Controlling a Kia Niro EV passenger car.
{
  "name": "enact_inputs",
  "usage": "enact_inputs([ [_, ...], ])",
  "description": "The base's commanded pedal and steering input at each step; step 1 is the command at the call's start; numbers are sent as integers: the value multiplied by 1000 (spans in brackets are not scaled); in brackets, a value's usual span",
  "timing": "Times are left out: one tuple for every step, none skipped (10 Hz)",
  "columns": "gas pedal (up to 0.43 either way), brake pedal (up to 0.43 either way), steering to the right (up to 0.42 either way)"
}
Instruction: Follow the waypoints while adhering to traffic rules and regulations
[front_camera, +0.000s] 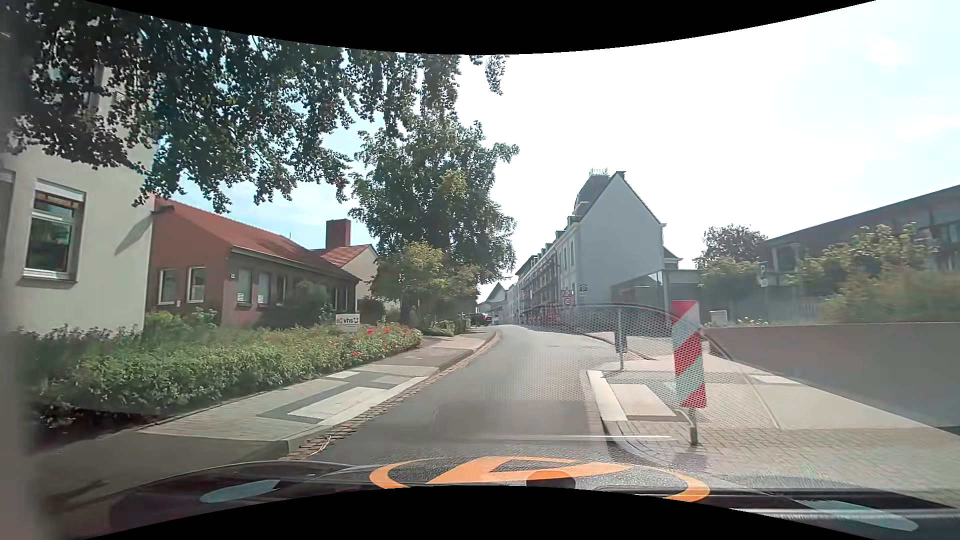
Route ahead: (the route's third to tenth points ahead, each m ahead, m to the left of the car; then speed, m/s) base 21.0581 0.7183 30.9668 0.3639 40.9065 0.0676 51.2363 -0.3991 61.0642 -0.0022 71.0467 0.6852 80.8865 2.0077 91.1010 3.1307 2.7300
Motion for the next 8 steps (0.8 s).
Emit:
enact_inputs([
  [197,0,-333],
  [157,0,-263],
  [150,0,-225],
  [150,0,-165],
  [138,0,-102],
  [138,0,-51],
  [138,0,-3],
  [150,0,20],
])
